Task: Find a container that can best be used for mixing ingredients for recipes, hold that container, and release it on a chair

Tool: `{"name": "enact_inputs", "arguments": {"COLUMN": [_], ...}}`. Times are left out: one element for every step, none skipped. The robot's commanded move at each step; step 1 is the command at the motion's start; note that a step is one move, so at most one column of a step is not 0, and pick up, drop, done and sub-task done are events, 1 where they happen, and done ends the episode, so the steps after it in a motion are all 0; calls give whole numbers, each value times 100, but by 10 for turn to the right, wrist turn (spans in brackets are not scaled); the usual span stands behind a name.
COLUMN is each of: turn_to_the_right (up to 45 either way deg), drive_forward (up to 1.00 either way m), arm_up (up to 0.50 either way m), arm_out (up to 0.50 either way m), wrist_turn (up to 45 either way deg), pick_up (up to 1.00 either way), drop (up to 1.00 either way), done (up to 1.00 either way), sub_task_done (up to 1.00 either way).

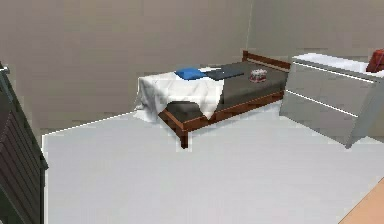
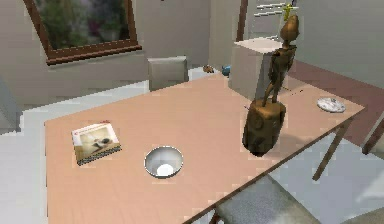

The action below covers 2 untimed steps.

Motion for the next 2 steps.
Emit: {"name": "enact_inputs", "arguments": {"turn_to_the_right": [0,0], "drive_forward": [0,0], "arm_up": [50,38], "arm_out": [0,0], "wrist_turn": [0,0], "pick_up": [0,0], "drop": [0,0], "done": [0,0], "sub_task_done": [0,0]}}
